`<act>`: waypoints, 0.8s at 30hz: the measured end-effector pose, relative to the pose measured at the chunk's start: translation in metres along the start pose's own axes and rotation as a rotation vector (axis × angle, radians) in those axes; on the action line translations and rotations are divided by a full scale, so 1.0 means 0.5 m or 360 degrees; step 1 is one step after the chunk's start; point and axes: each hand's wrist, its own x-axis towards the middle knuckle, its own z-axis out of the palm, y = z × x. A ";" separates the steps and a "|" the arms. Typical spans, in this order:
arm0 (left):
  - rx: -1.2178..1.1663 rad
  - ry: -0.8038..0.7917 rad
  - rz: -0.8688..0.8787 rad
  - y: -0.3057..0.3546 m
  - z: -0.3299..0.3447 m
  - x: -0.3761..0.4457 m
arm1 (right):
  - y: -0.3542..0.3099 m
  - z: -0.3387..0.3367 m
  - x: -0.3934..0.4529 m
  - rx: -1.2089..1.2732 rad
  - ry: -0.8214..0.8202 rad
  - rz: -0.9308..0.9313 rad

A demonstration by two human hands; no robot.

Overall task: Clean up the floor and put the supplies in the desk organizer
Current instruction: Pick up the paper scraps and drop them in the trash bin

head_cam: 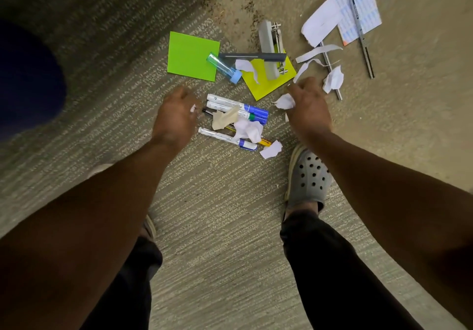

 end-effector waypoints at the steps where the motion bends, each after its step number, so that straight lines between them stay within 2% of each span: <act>1: -0.0129 0.0058 -0.0075 0.002 -0.004 -0.004 | 0.002 -0.001 -0.001 0.0022 0.0018 0.0014; 4: -0.0388 0.0180 -0.0220 0.017 -0.026 -0.027 | -0.001 -0.018 -0.009 0.0142 0.0110 0.0129; 9: -0.0517 0.0184 -0.0374 0.047 -0.078 -0.088 | -0.068 -0.084 -0.047 0.0409 0.0255 0.0470; 12: -0.0605 0.0199 -0.0364 0.071 -0.149 -0.124 | -0.158 -0.138 -0.080 0.0815 0.0194 0.0591; 16: -0.0661 0.0425 -0.0334 0.074 -0.291 -0.172 | -0.352 -0.221 -0.119 0.1384 0.0117 0.0601; 19: -0.0651 0.0672 -0.0314 0.042 -0.416 -0.204 | -0.522 -0.286 -0.147 0.1788 0.0026 0.0431; 22: -0.0595 0.1006 -0.0322 -0.015 -0.541 -0.236 | -0.680 -0.330 -0.166 0.1897 0.0069 0.0007; 24: -0.0593 0.1226 -0.0359 -0.067 -0.610 -0.257 | -0.776 -0.337 -0.176 0.1836 0.0142 -0.0273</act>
